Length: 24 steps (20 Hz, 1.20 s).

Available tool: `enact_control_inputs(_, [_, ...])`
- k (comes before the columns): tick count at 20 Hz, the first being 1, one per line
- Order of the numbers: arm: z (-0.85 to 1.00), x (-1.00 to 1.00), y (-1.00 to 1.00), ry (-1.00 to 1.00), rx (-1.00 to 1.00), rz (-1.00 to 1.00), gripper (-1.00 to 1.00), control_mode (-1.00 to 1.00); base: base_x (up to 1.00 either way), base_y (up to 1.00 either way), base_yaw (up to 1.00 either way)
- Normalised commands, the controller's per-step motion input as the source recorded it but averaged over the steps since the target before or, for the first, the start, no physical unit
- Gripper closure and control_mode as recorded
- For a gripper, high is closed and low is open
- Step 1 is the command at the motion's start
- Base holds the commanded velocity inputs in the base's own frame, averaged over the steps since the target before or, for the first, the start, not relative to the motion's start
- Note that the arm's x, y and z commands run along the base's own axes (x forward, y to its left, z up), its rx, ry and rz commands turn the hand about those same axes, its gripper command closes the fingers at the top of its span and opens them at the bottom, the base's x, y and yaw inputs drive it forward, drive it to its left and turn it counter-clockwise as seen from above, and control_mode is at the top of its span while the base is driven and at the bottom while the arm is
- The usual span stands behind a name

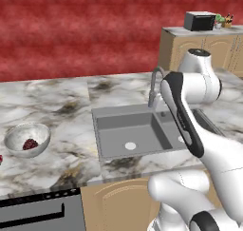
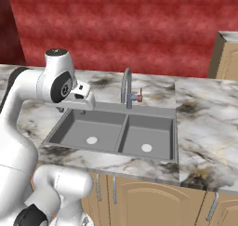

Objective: Place the bowl with cake and the cupcake onto the tray.

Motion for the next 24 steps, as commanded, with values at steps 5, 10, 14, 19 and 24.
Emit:
enact_control_inputs(5, [-0.03,-0.07,0.00,0.00,-0.01,0.01,-1.00,1.00,-0.47,-0.02,0.03])
enact_control_inputs(10, [0.00,0.00,0.00,0.00,0.00,0.00,-1.00,1.00,-0.77,0.22,0.07])
enact_control_inputs(14, [0.00,0.00,0.00,0.00,0.00,0.00,-1.00,1.00,-0.43,0.91,0.06])
enact_control_inputs(19, [0.00,0.00,0.00,0.00,0.00,0.00,-1.00,1.00,-0.25,1.00,0.04])
enact_control_inputs(24, [0.00,0.00,0.00,0.00,0.00,0.00,-1.00,1.00,-0.10,1.00,0.03])
